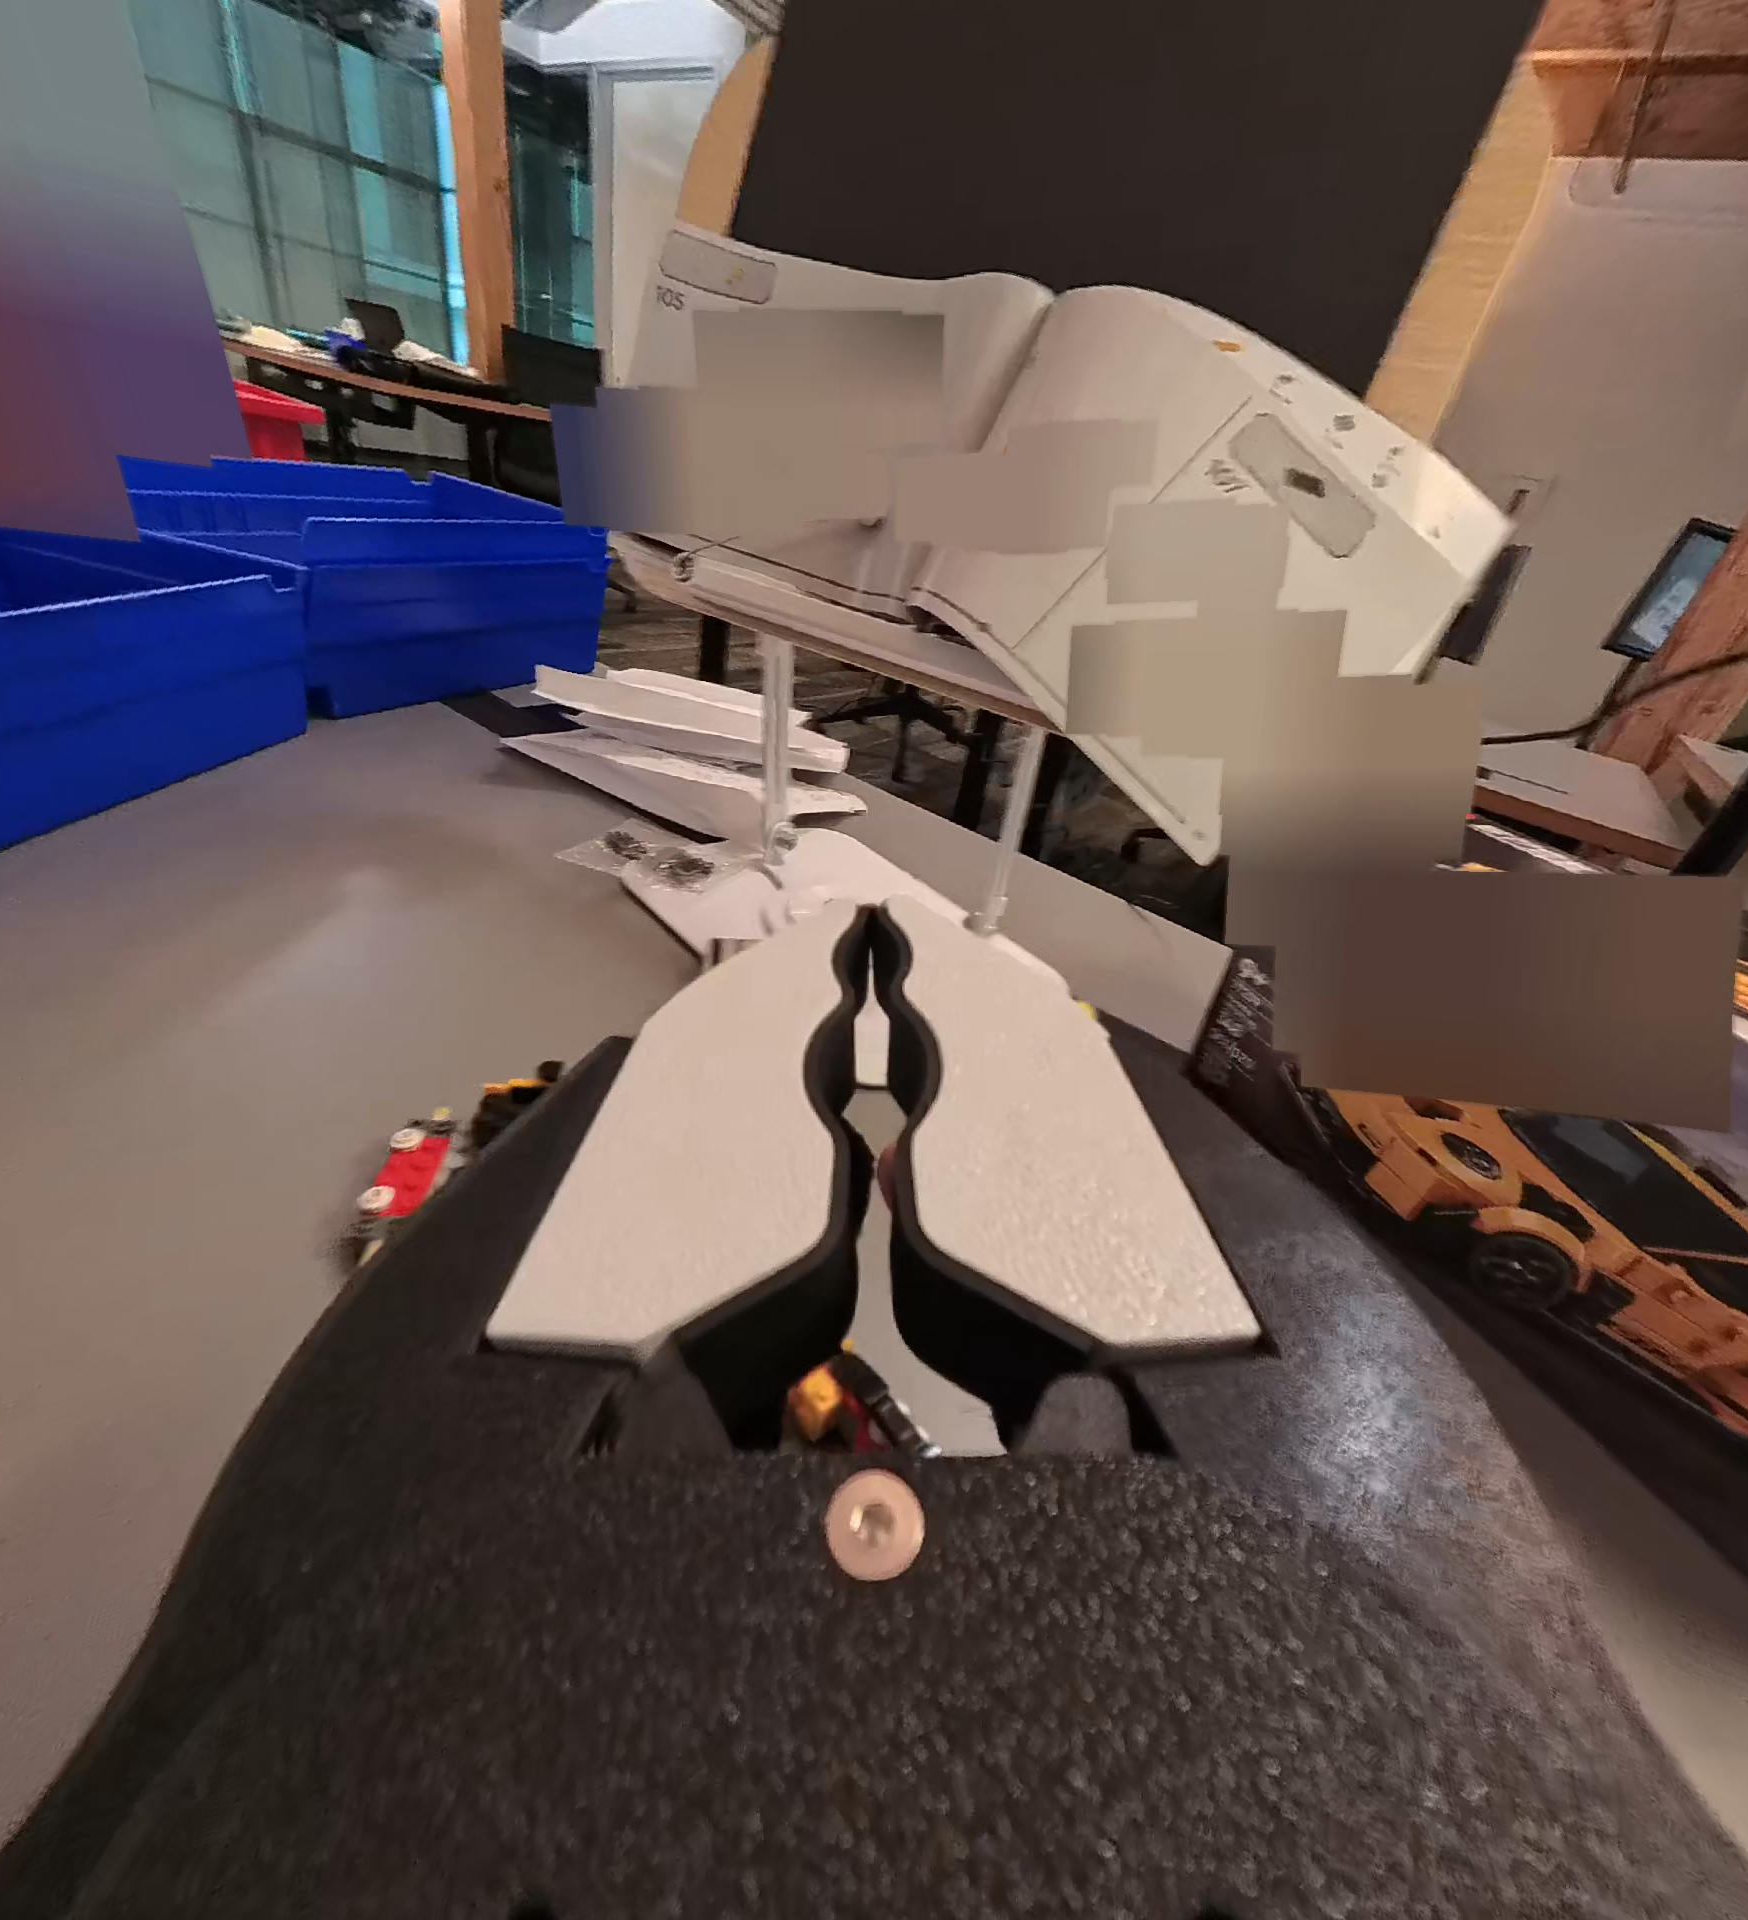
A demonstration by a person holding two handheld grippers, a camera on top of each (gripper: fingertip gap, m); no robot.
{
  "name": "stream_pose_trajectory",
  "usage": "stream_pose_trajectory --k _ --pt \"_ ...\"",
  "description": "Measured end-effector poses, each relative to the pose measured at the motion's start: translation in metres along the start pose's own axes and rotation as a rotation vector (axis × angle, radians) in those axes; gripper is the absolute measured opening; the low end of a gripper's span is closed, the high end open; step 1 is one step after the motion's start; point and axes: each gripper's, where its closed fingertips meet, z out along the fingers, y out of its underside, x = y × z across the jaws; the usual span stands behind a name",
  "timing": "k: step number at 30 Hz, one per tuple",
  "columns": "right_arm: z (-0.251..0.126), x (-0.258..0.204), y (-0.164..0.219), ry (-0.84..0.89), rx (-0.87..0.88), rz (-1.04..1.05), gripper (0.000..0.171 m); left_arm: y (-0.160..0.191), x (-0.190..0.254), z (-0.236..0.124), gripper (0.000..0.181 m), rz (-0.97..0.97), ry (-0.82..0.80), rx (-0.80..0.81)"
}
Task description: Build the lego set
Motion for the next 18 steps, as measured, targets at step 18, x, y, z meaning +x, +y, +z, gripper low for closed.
stream_pose_trajectory --k 18 --pt "-0.036 -0.175 -0.064 -0.693 0.177 -0.531 0.015 -0.248 0.23 0.047 0.008 -0.148 1.127 0.793"
